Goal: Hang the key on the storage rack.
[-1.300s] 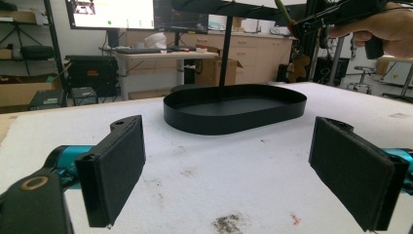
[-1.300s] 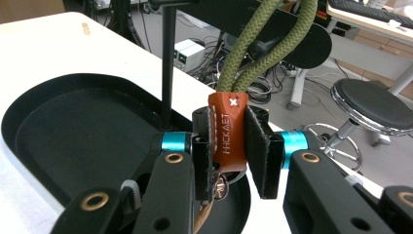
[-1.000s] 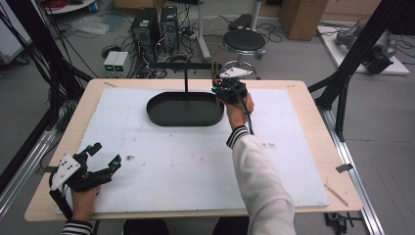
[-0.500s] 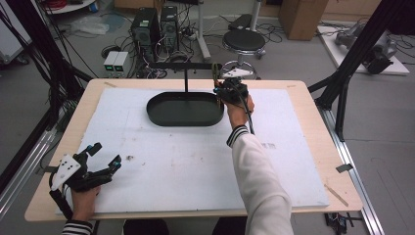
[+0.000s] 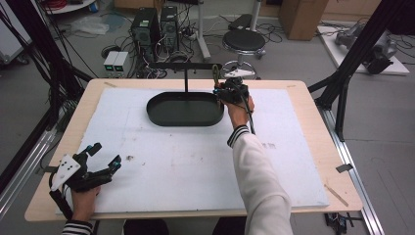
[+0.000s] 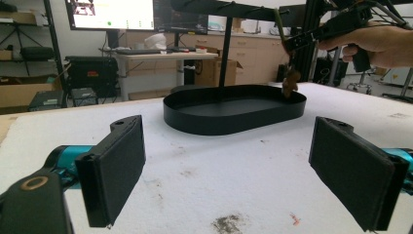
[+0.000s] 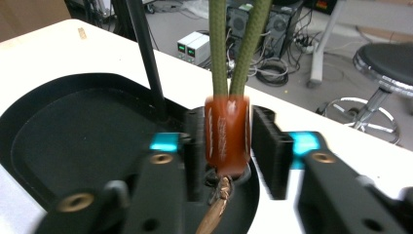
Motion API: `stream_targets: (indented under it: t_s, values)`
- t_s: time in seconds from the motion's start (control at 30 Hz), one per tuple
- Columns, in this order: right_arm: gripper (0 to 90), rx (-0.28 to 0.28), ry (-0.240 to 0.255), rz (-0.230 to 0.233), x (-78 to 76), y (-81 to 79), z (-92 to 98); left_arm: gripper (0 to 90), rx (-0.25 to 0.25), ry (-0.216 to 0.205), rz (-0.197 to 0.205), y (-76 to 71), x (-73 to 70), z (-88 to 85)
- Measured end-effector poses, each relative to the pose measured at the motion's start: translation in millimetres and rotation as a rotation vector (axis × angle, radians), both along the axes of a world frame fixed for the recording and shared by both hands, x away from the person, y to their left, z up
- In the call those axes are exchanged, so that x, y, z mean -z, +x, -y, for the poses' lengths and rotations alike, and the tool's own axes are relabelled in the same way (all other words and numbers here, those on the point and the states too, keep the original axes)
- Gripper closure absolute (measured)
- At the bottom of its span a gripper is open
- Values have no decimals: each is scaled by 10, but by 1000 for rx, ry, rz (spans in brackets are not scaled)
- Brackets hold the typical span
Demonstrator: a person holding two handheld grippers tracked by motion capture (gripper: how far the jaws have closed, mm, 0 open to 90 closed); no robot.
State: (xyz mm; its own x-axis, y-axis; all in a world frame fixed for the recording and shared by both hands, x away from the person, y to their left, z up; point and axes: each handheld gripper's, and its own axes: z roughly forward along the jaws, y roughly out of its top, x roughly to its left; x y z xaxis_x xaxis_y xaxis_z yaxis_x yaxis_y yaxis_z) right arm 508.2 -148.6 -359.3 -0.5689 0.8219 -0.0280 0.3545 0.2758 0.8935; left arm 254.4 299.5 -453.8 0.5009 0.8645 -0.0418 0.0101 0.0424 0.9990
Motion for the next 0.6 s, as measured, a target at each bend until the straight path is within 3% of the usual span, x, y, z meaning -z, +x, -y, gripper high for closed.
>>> stream_targets:
  t_s: [0.07, 0.13, 0.2, 0.23, 0.33, 0.5, 0.6]
  values:
    - [228, 21, 15, 12, -8, -12, -8, 138, -1, -2, -4, 3, 0, 0]
    - [86, 30, 6, 16, -16, -19, 5, 138, 1, 0, -3, 3, 0, 0]
    - [56, 4, 43, -7, -41, -35, 49, 138, 1, 1, -3, 1, -1, 1]
    - [7, 9, 51, -5, -64, -52, 66, 138, 0, -1, -2, 3, 0, 1]
    - [4, -5, 68, 12, -160, -145, 126, 138, 0, -3, -5, 6, -1, 2]
    - [4, -36, 68, 53, -264, -435, 326, 138, 0, 11, -3, 2, -2, 11]
    - [3, -46, 96, 76, -277, -651, 521, 138, -1, 10, 0, 0, 0, 9]
